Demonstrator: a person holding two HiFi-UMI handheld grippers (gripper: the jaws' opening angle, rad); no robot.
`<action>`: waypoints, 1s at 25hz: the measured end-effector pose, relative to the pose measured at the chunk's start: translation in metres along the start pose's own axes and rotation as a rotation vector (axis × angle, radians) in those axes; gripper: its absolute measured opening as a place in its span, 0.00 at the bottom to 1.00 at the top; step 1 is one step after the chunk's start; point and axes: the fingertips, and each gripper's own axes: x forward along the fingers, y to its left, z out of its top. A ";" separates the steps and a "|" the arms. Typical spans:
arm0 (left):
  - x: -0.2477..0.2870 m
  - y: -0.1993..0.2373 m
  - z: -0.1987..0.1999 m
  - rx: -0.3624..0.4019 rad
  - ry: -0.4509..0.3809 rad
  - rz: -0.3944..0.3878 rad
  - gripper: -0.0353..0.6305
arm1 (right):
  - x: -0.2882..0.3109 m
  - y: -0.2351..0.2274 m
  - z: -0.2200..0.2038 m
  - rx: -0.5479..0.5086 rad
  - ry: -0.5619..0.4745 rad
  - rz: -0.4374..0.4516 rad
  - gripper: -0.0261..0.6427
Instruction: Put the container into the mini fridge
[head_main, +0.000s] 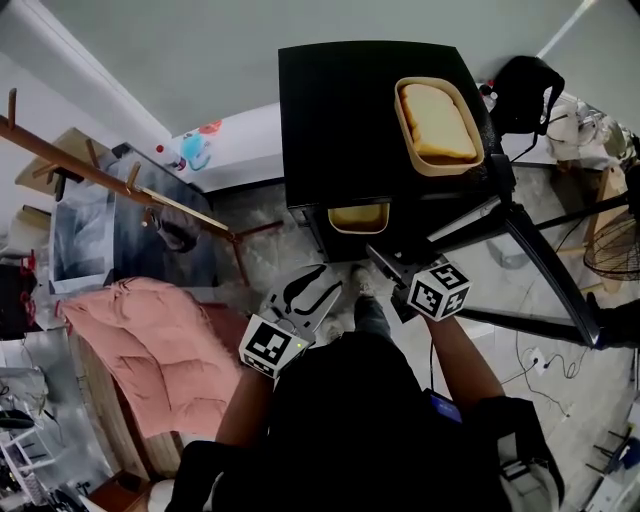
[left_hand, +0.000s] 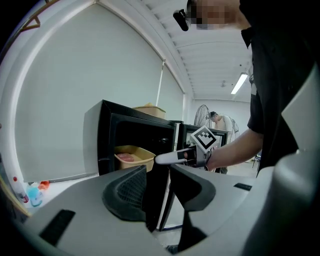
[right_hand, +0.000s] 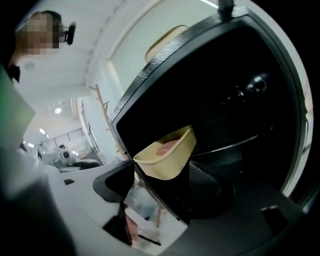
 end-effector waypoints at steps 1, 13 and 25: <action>0.000 0.001 0.000 0.000 -0.002 0.000 0.29 | 0.001 0.001 0.001 -0.040 0.005 -0.008 0.53; -0.009 0.016 -0.008 -0.045 -0.002 0.039 0.29 | 0.021 -0.003 0.017 -0.225 0.021 -0.049 0.42; -0.013 0.031 -0.006 -0.074 -0.012 0.080 0.28 | 0.053 -0.018 0.035 -0.212 0.012 -0.071 0.40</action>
